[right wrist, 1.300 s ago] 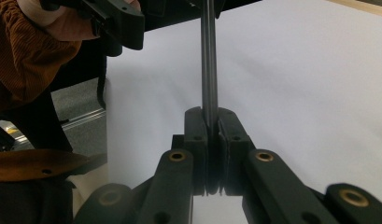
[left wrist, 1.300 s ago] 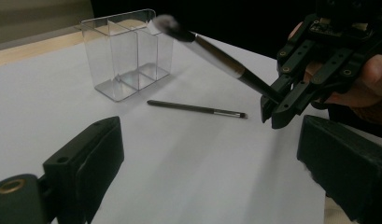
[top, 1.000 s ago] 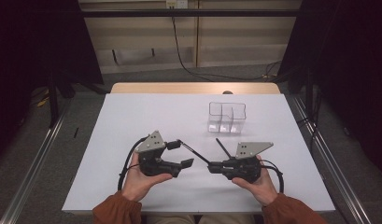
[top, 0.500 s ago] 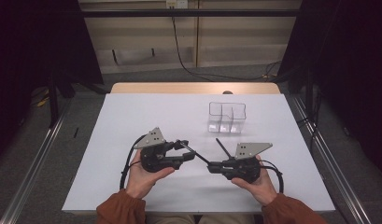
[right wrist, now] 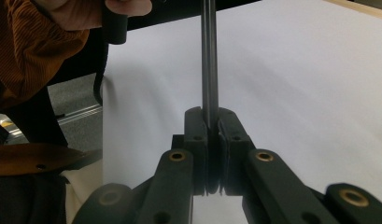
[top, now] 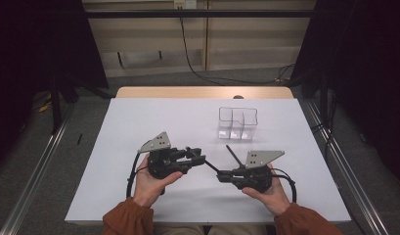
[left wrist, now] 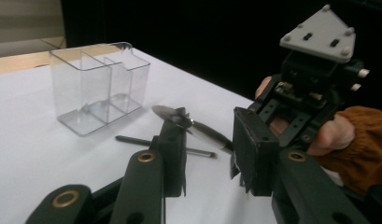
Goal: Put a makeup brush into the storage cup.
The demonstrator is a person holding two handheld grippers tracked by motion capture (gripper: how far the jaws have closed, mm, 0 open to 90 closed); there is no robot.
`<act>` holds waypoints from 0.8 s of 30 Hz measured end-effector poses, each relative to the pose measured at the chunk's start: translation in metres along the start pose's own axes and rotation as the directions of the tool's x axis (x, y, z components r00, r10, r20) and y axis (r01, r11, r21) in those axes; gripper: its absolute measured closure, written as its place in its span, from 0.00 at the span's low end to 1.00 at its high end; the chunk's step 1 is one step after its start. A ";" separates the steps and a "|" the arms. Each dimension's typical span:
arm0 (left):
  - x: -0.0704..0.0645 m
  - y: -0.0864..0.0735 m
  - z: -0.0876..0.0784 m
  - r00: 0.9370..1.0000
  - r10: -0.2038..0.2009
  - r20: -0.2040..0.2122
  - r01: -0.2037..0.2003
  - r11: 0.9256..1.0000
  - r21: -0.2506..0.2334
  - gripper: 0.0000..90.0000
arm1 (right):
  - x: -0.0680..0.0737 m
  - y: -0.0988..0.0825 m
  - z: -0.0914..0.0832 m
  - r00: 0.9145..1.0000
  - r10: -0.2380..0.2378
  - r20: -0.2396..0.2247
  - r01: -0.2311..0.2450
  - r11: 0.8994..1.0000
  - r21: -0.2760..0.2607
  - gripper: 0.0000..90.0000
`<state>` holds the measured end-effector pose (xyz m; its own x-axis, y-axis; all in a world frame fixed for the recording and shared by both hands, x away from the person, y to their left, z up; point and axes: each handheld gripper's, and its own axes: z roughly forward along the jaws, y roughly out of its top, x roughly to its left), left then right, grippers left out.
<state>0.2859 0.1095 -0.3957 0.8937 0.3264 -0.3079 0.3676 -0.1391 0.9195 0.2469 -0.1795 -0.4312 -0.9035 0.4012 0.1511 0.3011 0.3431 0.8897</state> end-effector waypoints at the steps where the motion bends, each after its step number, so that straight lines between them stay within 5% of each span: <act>1: 0.000 0.000 0.000 1.000 -0.010 0.008 0.010 1.000 -0.003 0.73 | 0.000 0.000 0.001 1.000 -0.004 -0.001 0.004 1.000 0.002 0.93; 24: -0.006 0.004 0.002 0.997 -0.035 0.069 0.036 0.999 -0.013 0.89 | 0.002 -0.004 0.009 1.000 -0.010 -0.019 0.011 1.000 0.023 0.92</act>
<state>0.2827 0.1053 -0.3912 0.8958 0.2659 -0.3561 0.3963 -0.1151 0.9109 0.2469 -0.1721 -0.4382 -0.9121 0.3815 0.1499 0.2984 0.3673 0.8810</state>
